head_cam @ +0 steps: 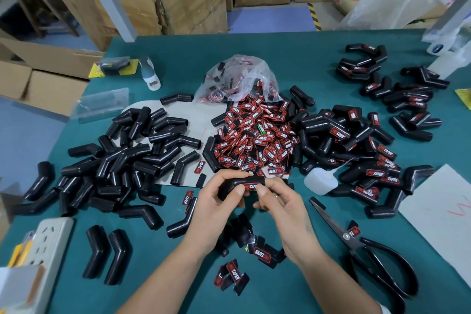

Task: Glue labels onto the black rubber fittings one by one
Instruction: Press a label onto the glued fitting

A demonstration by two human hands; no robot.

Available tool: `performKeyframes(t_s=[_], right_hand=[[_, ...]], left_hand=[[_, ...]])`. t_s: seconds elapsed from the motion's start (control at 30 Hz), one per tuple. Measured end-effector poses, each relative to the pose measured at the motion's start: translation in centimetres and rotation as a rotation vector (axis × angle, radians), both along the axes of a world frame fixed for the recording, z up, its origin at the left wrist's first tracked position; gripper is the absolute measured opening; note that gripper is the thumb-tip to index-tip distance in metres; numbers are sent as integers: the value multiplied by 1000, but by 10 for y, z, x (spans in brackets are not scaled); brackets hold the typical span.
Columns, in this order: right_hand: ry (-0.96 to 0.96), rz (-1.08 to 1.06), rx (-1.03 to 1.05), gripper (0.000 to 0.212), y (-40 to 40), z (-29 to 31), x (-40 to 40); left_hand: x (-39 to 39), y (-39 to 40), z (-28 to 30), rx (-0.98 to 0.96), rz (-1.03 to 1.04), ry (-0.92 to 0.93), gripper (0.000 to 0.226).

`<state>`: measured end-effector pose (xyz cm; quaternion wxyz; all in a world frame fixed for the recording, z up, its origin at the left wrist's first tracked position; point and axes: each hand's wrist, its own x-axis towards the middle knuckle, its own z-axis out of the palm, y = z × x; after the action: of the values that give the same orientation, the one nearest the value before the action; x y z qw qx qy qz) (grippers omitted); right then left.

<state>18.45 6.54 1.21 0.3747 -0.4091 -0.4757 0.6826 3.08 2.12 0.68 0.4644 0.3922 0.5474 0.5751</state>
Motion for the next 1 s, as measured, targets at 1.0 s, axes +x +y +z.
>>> performKeyframes(t_s=[1.0], right_hand=[[-122, 83, 113, 28, 2, -2, 5]], left_hand=[[-3, -1, -4, 215, 136, 319, 13]])
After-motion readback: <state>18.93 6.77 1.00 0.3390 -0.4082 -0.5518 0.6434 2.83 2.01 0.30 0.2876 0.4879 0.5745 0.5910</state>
